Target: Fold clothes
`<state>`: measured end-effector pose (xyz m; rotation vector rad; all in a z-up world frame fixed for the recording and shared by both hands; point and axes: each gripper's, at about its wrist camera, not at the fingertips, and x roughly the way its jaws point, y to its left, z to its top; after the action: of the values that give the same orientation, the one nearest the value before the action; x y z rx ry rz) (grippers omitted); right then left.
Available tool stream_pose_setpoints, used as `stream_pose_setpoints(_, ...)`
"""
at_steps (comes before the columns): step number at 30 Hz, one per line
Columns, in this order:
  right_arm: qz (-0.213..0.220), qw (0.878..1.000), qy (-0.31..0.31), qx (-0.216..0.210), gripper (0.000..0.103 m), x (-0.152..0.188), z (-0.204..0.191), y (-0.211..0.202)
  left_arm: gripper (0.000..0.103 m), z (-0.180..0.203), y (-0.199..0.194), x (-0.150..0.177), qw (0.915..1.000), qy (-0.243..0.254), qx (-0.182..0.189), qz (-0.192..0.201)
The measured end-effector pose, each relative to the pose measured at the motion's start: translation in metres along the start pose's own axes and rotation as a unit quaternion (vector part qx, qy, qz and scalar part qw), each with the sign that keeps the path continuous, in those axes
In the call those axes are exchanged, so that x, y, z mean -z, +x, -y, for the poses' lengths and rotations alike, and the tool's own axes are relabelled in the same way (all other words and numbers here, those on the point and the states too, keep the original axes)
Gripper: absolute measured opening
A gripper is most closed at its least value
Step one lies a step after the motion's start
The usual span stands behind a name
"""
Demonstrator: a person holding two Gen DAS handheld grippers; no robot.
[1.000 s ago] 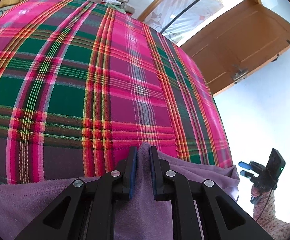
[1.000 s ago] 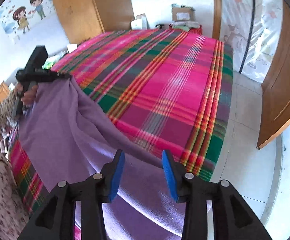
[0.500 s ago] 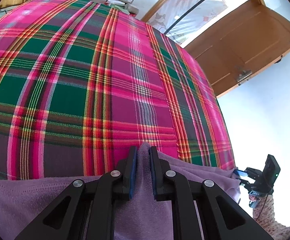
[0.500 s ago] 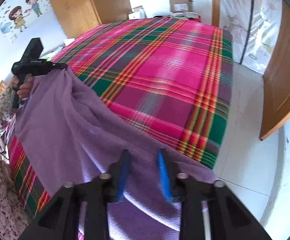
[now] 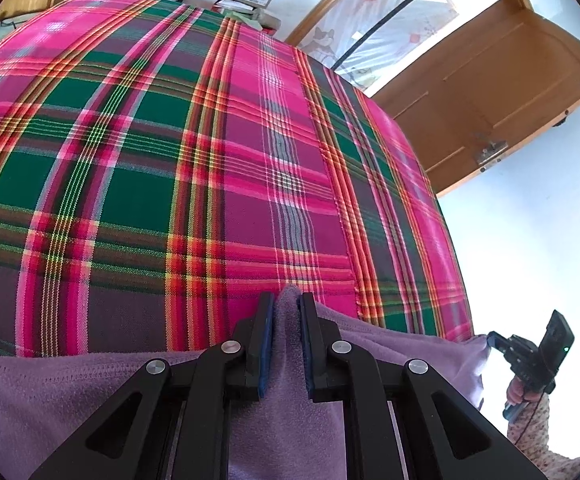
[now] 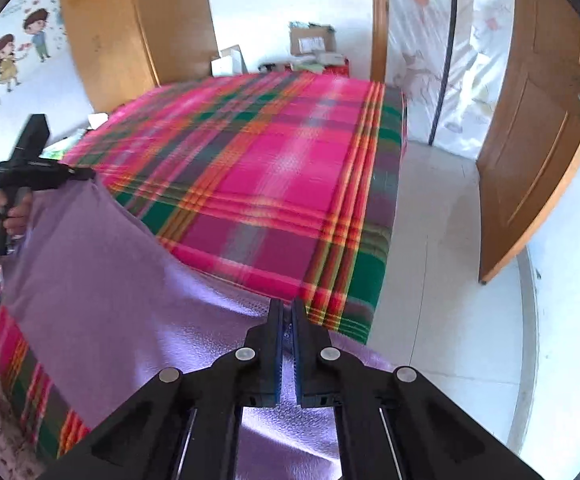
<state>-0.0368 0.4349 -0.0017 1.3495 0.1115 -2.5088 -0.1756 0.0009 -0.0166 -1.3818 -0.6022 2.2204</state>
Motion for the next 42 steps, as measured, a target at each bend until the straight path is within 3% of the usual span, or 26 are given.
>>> stream_pose_setpoints(8,0.000,1.000,0.025,-0.001,0.004,0.002,0.006,0.012,0.014,0.001,0.002,0.000,1.0000,0.001,-0.004,0.001)
stream_pose_setpoints(13,0.028,0.996,0.084,0.021,0.011,0.015,0.012,-0.005,0.014,0.000,0.002,0.000,1.0000,-0.005,-0.002,0.003)
stream_pose_setpoints(19,0.067,0.986,0.146,0.046,0.014,0.033,0.014,-0.030,0.027,0.008,-0.006,0.004,0.9999,0.001,-0.016,-0.003)
stream_pose_setpoints(23,0.089,0.988,0.119,0.045,0.026,0.038,-0.020,-0.043,0.033,0.014,-0.028,0.010,0.9993,0.016,-0.030,0.013)
stream_pose_setpoints(30,0.079,0.997,0.020,0.000,0.026,0.031,-0.099,-0.022,0.033,0.000,-0.080,0.036,0.9970,-0.005,-0.052,0.057)
stream_pose_setpoints(33,0.067,0.997,-0.010,-0.022,0.026,0.014,-0.130,-0.001,0.033,-0.013,-0.096,0.052,0.9956,-0.020,-0.064,0.065)
stream_pose_setpoints(42,0.086,0.990,-0.057,-0.101,0.026,-0.051,-0.226,0.043,0.033,-0.061,-0.133,0.087,0.9878,-0.082,-0.093,0.094)
